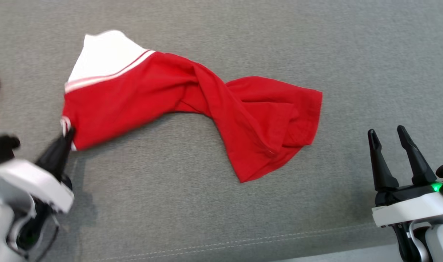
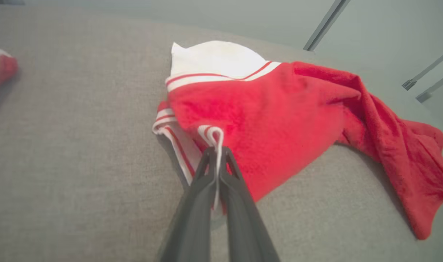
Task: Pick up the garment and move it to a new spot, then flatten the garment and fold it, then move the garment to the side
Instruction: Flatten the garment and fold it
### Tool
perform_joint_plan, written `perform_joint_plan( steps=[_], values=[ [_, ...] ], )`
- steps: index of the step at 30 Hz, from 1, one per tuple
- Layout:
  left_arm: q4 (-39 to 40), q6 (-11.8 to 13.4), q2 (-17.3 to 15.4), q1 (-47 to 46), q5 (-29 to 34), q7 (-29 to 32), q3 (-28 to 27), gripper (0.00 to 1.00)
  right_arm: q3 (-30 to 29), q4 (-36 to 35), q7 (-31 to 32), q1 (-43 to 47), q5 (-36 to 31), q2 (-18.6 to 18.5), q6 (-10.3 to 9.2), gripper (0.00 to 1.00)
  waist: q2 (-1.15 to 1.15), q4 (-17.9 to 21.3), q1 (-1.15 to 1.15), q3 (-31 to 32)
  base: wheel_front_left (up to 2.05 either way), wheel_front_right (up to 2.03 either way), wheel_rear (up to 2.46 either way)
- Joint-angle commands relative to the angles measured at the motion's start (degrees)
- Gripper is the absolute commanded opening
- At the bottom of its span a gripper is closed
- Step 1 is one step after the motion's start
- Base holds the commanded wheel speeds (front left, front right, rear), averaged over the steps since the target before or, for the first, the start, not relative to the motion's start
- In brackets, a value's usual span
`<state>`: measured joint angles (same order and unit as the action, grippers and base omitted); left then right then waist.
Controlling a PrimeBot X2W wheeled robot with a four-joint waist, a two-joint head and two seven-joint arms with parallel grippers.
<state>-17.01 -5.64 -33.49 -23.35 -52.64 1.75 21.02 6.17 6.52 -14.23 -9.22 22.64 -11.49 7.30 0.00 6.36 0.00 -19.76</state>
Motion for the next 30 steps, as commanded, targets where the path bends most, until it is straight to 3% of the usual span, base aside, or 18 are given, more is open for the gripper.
perform_joint_plan(
  steps=[1,9,10,11,12,18,24,30],
  values=[
    [1.88,0.84,-1.93,2.49,-1.21,-1.73,-2.99,0.0,0.66,-1.43,-0.75,0.52,-0.23,-1.87,0.19,1.0,0.0,-2.12,0.0,0.71,0.0,0.0,0.0],
    [0.66,0.42,2.18,8.86,-3.56,-4.75,-1.96,0.0,0.17,-2.72,1.1,1.27,-0.14,-3.54,0.19,1.0,0.0,-5.32,0.0,2.27,0.0,0.0,0.0],
    [0.16,0.35,2.78,9.21,-4.13,-4.49,-1.73,0.3,0.18,-2.86,1.37,1.44,-0.08,-3.69,0.19,1.0,0.0,-5.58,0.0,2.57,0.0,0.0,0.0],
    [-0.28,0.45,3.22,9.48,-4.59,-4.42,-1.75,0.5,0.22,-3.04,1.65,1.59,-0.02,-3.81,0.19,1.0,0.0,-5.72,0.0,2.76,0.0,0.0,0.0],
    [-0.67,0.9,3.49,9.53,-4.5,-4.8,-1.84,1.0,0.14,-3.19,1.87,1.77,0.02,-3.93,0.19,1.0,0.0,-5.92,0.0,3.0,0.0,0.0,0.0],
    [-0.11,2.8,4.49,10.77,-3.75,-8.15,-2.7,1.0,-0.1,-4.03,2.95,2.86,0.1,-4.26,0.19,1.0,0.0,-6.58,0.0,4.43,0.0,0.0,0.0],
    [5.81,8.86,3.34,13.37,0.62,-14.33,-5.85,1.0,-0.94,-4.83,3.35,4.09,-0.14,-4.22,0.19,1.0,0.0,-7.71,0.0,6.08,0.0,0.0,0.0],
    [16.3,16.13,3.18,15.17,7.18,-16.34,-9.46,1.0,-1.4,-5.34,4.49,4.2,-0.98,-3.9,0.19,1.0,0.0,-8.99,0.0,7.91,0.0,0.0,0.0]
  ],
)
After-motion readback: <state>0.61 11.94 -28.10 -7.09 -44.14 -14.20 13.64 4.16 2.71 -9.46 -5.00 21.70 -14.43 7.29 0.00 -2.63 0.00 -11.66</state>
